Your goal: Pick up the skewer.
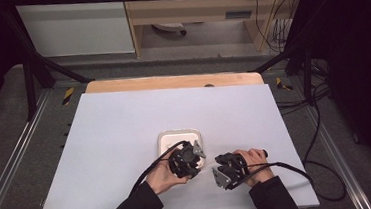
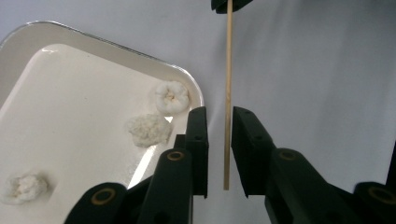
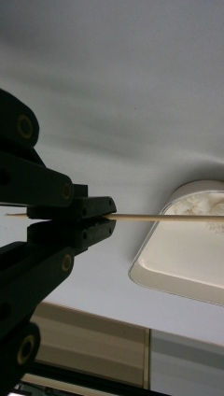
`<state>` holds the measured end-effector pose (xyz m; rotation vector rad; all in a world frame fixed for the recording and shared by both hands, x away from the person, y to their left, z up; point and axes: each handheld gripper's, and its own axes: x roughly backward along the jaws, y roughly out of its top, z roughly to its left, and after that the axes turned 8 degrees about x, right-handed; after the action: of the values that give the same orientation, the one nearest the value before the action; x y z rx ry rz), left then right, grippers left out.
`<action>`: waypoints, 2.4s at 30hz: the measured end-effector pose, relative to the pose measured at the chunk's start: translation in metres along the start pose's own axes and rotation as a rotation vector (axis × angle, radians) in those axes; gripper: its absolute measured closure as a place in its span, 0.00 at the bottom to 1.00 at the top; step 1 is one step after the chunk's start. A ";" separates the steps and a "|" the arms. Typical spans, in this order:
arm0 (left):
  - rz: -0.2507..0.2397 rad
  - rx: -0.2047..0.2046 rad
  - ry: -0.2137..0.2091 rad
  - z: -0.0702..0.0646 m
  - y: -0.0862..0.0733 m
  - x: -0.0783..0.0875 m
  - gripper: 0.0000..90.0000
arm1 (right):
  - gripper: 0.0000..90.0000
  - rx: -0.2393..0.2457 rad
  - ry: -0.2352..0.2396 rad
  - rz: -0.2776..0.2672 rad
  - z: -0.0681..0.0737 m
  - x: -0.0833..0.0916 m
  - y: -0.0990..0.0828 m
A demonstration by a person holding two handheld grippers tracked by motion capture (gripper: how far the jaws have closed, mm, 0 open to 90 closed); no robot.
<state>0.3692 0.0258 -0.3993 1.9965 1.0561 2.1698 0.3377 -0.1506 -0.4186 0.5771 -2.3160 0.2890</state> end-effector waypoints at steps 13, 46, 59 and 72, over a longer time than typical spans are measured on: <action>0.011 -0.008 -0.002 -0.003 0.004 -0.007 0.98 | 0.99 0.016 0.007 0.009 0.001 0.000 0.002; -0.057 0.053 0.071 0.016 -0.034 0.015 0.98 | 0.28 -0.758 -0.033 -0.132 -0.001 0.011 -0.041; -0.183 0.149 0.113 0.030 -0.069 0.042 0.98 | 0.08 -1.110 0.065 -0.144 0.010 0.004 -0.060; -0.315 0.240 0.158 0.039 -0.110 0.060 0.98 | 0.03 -1.239 0.098 -0.194 0.006 0.003 -0.059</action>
<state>0.3460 0.1553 -0.4002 1.6118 1.5985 2.1407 0.3605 -0.2049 -0.4191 0.1191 -1.8478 -1.1072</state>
